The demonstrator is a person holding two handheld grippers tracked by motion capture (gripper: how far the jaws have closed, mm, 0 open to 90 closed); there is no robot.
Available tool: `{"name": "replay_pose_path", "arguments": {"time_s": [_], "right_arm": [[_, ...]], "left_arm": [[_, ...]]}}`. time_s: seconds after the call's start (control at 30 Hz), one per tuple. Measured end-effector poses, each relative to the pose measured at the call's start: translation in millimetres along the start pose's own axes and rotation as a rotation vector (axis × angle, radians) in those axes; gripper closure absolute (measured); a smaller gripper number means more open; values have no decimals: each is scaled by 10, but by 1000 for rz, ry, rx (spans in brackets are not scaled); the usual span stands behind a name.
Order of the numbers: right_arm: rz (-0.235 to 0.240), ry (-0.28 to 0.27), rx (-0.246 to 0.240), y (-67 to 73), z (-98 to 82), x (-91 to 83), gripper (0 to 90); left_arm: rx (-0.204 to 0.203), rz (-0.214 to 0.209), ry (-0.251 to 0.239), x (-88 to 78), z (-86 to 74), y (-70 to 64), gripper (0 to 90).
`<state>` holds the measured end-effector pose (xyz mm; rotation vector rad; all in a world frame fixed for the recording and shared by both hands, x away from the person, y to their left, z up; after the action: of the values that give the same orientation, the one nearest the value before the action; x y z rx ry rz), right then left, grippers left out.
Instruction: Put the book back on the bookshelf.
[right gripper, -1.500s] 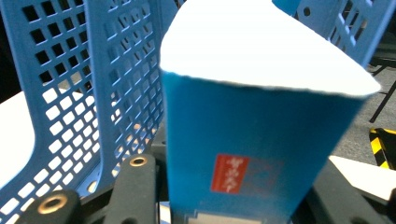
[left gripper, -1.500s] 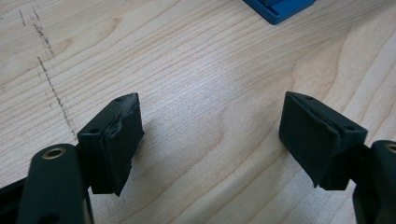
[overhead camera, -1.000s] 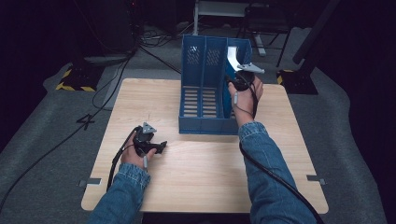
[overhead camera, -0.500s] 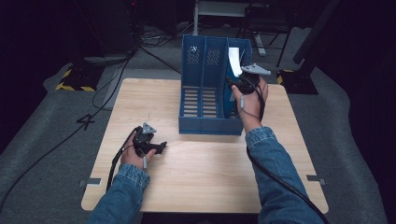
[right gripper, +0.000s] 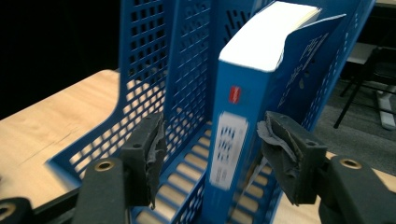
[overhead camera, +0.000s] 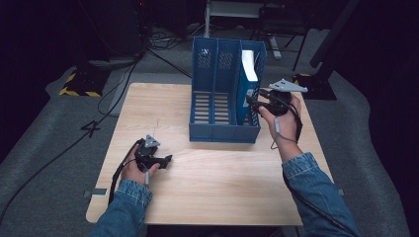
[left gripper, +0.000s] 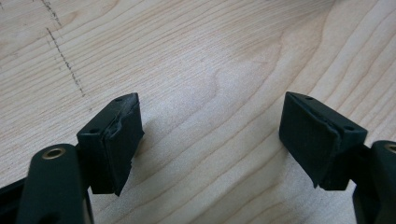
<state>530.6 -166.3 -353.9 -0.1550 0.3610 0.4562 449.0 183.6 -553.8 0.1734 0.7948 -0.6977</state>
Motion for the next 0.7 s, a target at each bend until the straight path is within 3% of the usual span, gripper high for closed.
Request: {"name": "replay_pose_path", "arguments": {"time_s": [0.17, 0.3, 0.47, 0.7], "right_arm": [[43, 23, -15, 17, -98, -238, 397], [72, 78, -31, 21, -263, -388, 388], [92, 129, -61, 29, -462, -479, 376], [107, 198, -60, 40, -776, -540, 361]], "left_arm": [[-1, -2, 1, 0, -1, -1, 220], [1, -4, -2, 8, 8, 6, 216], [0, -4, 1, 20, 17, 7, 209], [3, -5, 6, 25, 25, 11, 205]]}}
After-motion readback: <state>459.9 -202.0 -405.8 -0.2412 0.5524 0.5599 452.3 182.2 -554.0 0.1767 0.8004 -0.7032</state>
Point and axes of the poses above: each handheld gripper's, and its own axes: x roughly forward along the jaws, z roughly out of its top, y roughly to its left, the point moved 7 cm from there along x, roughly forward along the jaws, and after that the axes turned 7 degrees about -z, right-handed, at the moved point
